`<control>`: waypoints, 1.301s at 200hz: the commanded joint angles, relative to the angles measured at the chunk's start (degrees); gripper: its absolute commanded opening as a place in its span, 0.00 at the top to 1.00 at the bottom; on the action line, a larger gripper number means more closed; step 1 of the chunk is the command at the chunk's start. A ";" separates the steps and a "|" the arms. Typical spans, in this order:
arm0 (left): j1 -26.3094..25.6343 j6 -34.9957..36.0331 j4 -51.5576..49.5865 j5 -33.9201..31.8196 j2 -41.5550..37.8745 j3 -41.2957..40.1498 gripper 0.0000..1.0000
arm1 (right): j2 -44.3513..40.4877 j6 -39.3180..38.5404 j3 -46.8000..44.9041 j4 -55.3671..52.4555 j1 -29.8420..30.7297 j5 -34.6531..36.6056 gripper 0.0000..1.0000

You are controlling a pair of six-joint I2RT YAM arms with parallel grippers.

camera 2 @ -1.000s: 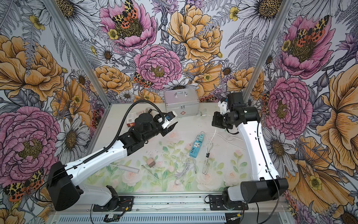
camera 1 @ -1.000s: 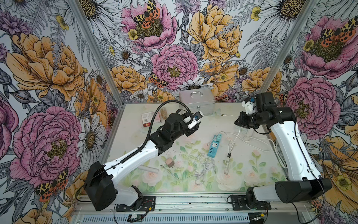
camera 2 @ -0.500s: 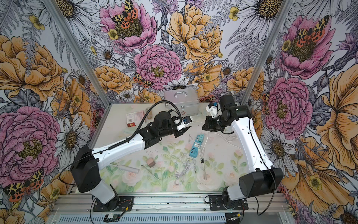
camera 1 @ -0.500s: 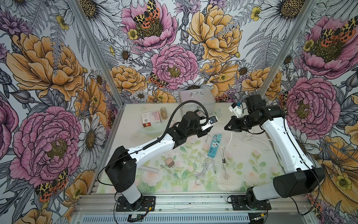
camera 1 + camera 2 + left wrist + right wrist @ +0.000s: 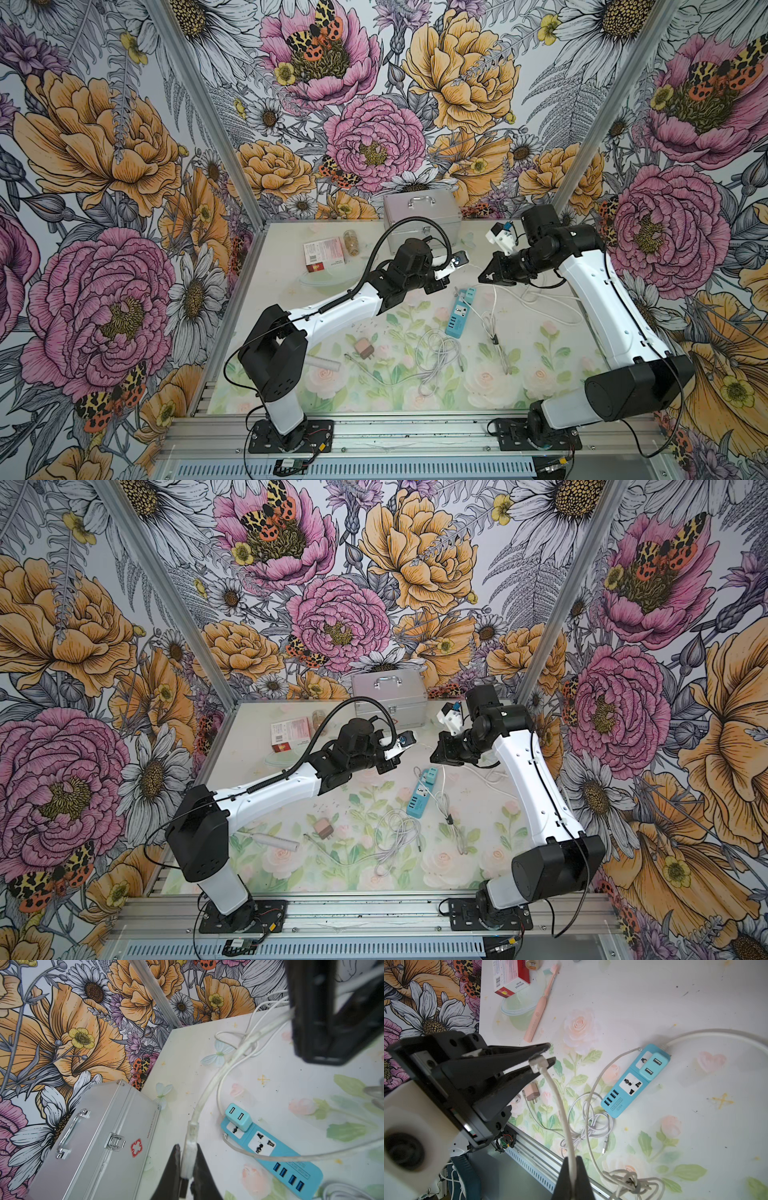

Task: Charge the electric toothbrush
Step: Pick up the charging cable from the center of the board.

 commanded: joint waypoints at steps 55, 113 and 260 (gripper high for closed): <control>0.33 -12.57 -6.94 3.87 -5.16 -1.12 1.00 | 0.07 4.09 -0.30 10.23 0.36 3.27 0.78; 0.55 -33.83 -12.99 1.37 -4.21 -0.40 1.00 | -11.03 11.82 -10.85 25.24 1.43 4.22 0.55; -2.37 -28.69 -13.32 9.11 -5.59 -1.41 1.00 | -11.29 37.44 -26.77 45.80 10.64 5.62 0.64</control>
